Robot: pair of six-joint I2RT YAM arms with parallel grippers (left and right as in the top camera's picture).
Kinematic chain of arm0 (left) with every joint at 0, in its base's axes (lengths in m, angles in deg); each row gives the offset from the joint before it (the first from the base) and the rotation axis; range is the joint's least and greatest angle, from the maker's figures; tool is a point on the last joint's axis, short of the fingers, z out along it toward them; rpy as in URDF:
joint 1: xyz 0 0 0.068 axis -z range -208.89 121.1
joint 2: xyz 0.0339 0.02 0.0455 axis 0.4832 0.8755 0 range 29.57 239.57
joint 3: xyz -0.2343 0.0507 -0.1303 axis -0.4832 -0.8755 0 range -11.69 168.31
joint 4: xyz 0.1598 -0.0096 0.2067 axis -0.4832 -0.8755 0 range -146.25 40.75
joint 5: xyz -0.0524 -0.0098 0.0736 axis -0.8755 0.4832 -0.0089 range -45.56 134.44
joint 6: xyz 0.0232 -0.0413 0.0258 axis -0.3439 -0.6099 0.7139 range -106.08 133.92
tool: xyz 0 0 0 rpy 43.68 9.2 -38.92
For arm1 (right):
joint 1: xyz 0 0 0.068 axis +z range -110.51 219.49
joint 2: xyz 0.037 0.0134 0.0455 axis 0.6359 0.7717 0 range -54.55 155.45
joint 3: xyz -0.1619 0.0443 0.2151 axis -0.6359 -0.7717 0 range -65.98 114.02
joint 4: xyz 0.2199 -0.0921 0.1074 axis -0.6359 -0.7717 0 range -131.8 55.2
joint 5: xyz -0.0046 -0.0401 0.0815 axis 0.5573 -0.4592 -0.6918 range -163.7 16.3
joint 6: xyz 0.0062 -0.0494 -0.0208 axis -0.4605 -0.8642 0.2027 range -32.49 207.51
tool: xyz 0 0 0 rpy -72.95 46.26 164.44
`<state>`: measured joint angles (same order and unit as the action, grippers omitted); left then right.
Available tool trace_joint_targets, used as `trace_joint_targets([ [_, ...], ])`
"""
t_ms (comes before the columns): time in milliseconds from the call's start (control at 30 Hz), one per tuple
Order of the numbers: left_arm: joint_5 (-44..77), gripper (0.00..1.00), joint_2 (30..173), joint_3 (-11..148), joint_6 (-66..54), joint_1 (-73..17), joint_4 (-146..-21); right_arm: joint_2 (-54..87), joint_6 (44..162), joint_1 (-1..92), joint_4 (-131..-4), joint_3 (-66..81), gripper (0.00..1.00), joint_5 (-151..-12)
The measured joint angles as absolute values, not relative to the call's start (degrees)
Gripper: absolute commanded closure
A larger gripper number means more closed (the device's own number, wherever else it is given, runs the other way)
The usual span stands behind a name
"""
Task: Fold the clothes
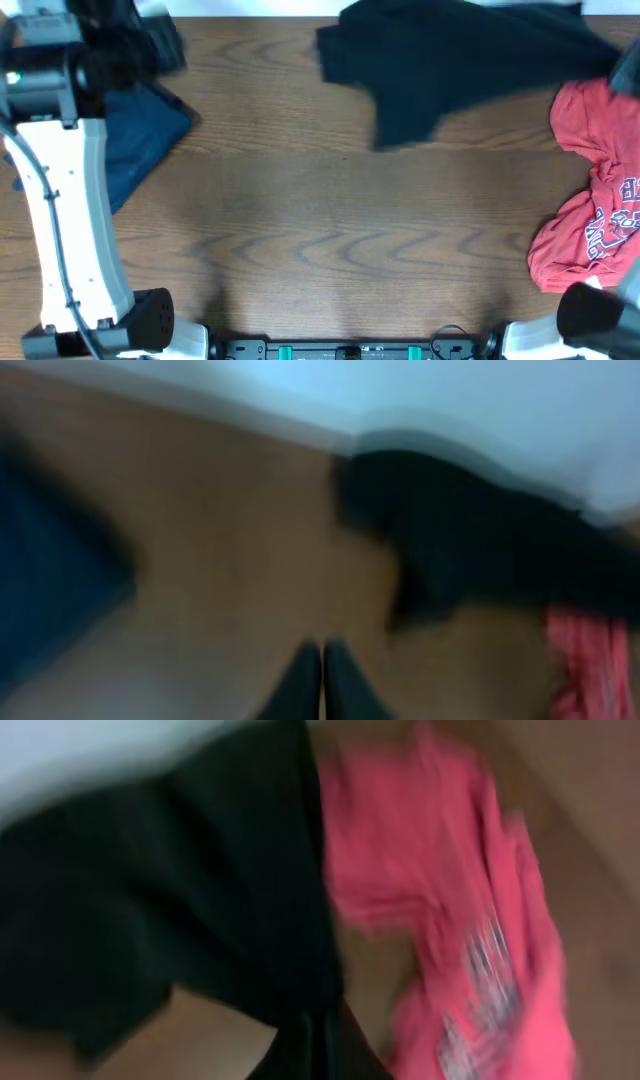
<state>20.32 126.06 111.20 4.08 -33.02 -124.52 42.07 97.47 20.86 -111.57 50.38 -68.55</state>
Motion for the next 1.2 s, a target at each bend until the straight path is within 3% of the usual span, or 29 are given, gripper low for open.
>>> trace_joint_targets([
  [167,20.17,0.94,128.96,99.79,6.26,-30.85,-129.32,46.68,97.33,20.51,-114.26,41.39,0.99,-65.27],
  [333,18.64,0.92,129.99,88.16,6.94,-25.30,-118.70,48.19,97.33,20.38,-112.31,33.07,0.99,-64.16],
  [400,18.25,0.57,129.99,84.38,7.55,-21.23,-112.36,48.19,97.33,20.38,-111.68,31.78,0.99,-63.83],
  [500,17.61,0.36,130.10,79.79,7.33,-15.33,-103.23,48.19,97.33,20.38,-111.37,31.38,0.99,-63.57],
  [900,17.07,0.28,144.24,74.09,-2.24,2.81,-69.76,48.19,97.33,20.31,-111.29,31.34,0.99,-63.52],
  [1200,13.28,0.28,157.97,73.52,-17.87,6.15,-47.51,48.19,97.33,20.29,-111.68,31.34,0.99,-63.59],
])
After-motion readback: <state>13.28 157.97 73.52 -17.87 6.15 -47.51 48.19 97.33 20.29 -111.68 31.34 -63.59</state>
